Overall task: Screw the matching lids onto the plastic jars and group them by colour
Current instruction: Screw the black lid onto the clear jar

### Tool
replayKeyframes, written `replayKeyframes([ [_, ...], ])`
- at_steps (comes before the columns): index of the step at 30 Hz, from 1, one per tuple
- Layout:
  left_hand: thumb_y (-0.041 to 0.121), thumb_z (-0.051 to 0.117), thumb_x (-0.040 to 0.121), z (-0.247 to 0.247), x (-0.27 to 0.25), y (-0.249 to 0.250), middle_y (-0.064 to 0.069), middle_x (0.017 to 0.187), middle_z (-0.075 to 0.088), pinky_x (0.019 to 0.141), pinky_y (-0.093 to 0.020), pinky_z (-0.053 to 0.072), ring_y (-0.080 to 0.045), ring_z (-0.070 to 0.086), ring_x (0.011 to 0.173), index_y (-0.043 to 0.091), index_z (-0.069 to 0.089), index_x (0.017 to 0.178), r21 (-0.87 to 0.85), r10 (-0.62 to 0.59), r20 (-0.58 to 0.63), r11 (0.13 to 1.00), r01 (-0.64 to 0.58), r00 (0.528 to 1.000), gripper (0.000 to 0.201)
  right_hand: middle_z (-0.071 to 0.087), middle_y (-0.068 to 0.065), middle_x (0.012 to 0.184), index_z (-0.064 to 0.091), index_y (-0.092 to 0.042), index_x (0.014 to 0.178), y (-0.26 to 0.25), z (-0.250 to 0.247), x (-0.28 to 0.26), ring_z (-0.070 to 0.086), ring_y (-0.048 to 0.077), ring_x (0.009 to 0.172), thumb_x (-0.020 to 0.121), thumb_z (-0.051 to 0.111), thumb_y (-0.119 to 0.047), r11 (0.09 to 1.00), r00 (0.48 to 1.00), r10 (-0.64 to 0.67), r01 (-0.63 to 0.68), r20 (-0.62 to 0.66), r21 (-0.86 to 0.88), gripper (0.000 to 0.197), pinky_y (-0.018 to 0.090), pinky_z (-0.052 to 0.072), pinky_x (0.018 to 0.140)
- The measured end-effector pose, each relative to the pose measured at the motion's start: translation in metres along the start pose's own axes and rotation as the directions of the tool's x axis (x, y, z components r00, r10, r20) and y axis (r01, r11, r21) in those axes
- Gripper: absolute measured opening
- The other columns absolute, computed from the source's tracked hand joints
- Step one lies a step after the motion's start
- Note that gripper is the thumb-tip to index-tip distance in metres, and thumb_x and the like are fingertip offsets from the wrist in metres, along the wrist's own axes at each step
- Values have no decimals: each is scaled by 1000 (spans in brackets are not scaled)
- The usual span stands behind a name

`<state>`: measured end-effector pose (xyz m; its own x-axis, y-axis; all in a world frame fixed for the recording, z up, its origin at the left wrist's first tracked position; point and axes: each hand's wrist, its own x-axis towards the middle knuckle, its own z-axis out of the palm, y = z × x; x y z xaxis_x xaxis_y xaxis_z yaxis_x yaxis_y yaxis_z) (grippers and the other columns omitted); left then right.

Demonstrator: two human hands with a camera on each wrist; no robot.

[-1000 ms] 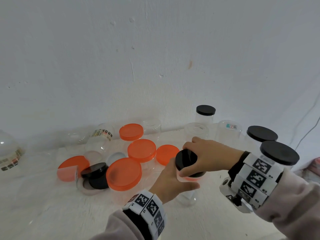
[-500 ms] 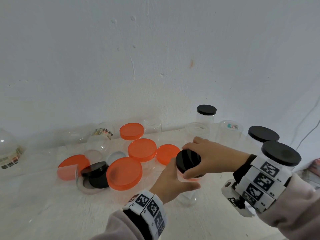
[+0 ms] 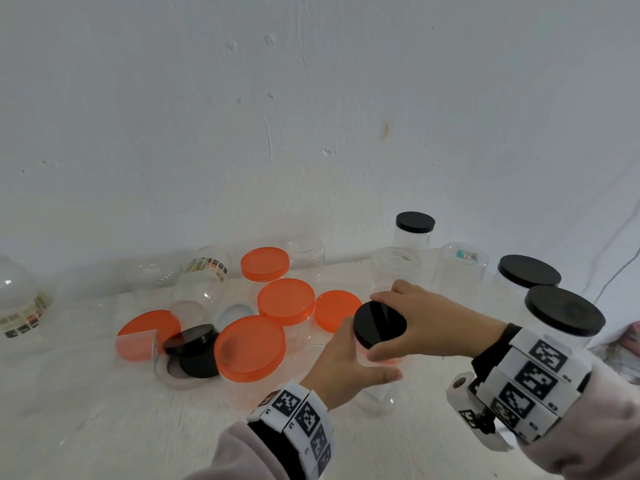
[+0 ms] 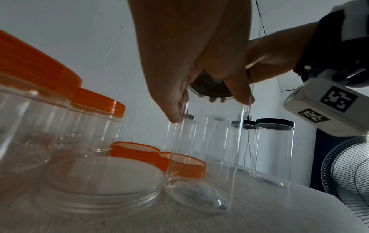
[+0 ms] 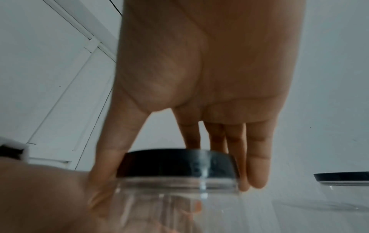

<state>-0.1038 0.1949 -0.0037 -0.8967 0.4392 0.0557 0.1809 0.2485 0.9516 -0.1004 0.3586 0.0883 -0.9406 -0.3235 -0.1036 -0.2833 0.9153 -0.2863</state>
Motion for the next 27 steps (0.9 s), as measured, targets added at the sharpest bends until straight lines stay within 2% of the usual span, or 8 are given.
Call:
replayKeyframes([
  [5,28,84,71,0,0,1,17,131,52,100,-20,41,2,48,120,30,34,139,-20,-6,12,1000,6,1000,85,40,-10,102,46,-29,121,-3,16,0,46,7,88,63,56,-78,995,986,57,-69,-156,-70,77,17,38,64],
  [9,33,84,71,0,0,1,19,131,49,94,-11,36,6,45,119,33,32,137,27,10,8,1000,-10,1000,84,35,-14,121,26,-34,144,7,2,0,36,7,114,71,69,-57,996,997,-25,18,79,90,88,24,43,90],
  [11,34,84,70,0,0,1,18,131,48,95,-11,35,6,44,119,32,32,138,39,12,0,999,-12,1000,86,39,-16,124,33,-36,142,10,-4,-1,40,4,115,70,74,-47,984,992,-72,54,102,168,83,29,48,95],
  [14,35,84,70,1,0,1,18,131,49,96,-14,37,6,45,119,31,32,138,30,8,-3,1000,-8,1000,86,44,-17,112,47,-40,128,10,-3,-3,46,2,104,67,75,-55,982,996,-91,88,12,165,69,25,50,87],
  [17,34,84,70,2,-1,0,16,130,50,100,-20,39,2,46,119,30,33,139,22,-6,-12,1000,6,1000,86,39,-18,101,46,-37,126,6,11,-5,42,-1,94,62,60,-75,997,993,-35,43,-115,61,76,16,41,73],
  [21,35,83,70,3,0,2,19,126,52,89,-11,40,5,49,114,34,34,136,51,-4,-23,999,5,1000,82,34,-16,95,48,-32,124,2,30,-6,40,4,90,56,45,-85,998,954,51,-57,-297,-10,86,14,33,66],
  [24,33,84,70,2,0,2,19,129,50,94,-13,39,5,47,117,34,33,136,24,-3,-8,1000,3,1000,83,34,-18,104,41,-34,131,7,22,-3,38,4,102,60,55,-77,995,990,29,-14,-140,103,84,15,37,75],
  [27,34,84,71,1,0,1,19,131,48,94,-9,36,8,44,118,33,31,139,36,10,2,999,-10,1000,87,30,-24,128,31,-33,144,13,10,0,34,0,120,71,73,-51,972,994,-92,76,66,223,86,18,38,96],
])
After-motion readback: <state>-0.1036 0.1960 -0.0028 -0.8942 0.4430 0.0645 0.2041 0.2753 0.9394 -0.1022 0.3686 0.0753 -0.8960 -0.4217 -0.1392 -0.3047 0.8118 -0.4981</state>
